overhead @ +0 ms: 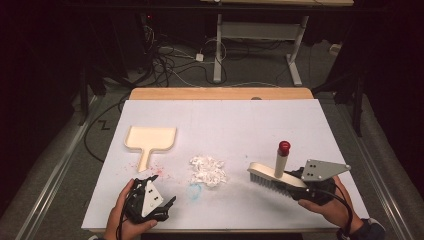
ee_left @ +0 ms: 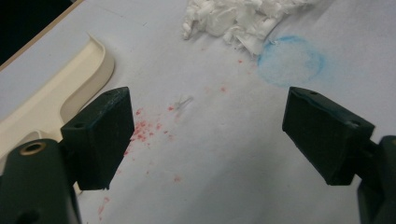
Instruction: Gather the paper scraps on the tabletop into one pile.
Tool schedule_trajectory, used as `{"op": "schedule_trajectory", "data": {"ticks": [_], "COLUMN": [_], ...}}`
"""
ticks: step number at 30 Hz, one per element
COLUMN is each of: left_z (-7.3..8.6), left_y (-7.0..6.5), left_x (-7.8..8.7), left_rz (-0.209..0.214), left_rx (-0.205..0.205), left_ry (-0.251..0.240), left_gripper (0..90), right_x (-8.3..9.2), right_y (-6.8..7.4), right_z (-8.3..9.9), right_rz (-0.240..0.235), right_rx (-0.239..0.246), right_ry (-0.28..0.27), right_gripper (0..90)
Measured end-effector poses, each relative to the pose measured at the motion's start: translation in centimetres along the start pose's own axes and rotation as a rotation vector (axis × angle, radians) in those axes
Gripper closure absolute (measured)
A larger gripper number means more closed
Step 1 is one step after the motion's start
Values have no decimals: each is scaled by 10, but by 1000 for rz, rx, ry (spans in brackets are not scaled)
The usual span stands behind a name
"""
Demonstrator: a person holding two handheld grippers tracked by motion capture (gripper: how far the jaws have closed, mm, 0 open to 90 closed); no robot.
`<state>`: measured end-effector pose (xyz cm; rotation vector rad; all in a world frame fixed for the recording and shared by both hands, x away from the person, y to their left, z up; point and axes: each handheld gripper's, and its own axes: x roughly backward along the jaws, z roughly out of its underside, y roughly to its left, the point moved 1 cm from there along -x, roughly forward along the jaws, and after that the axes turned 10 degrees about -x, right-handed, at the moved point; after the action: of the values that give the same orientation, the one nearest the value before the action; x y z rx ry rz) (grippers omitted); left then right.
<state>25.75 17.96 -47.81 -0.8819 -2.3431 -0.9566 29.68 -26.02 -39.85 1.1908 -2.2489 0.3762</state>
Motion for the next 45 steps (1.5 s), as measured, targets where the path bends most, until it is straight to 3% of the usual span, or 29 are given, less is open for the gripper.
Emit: {"op": "schedule_trajectory", "data": {"ticks": [13, 19, 25, 32, 38, 45], "left_z": [-2, -2, -3, -3, -3, -3], "left_y": [-3, -4, -3, -4, -4, -5], "left_x": [-5, -7, -8, -9, -10, -10], "left_rz": [19, 30, 31, 31, 38, 37], "left_rx": [-14, -19, -23, -24, -26, -29], "left_ry": [13, 24, 18, 28, 30, 37], "left_gripper": [161, 160, 160, 160, 160, 160], "right_x": [22, 11, -2, -9, -16, -33], "right_y": [-19, -30, -46, -67, -83, -98], "right_z": [23, 25, 21, 12, 7, 3], "right_rz": [-76, -137, -150, -112, -93, -16], "right_rx": [-38, -36, -44, 26, 37, 57], "right_ry": [63, 133, 164, 200, 217, 273], "right_gripper": [674, 674, 671, 622, 574, 497]}}
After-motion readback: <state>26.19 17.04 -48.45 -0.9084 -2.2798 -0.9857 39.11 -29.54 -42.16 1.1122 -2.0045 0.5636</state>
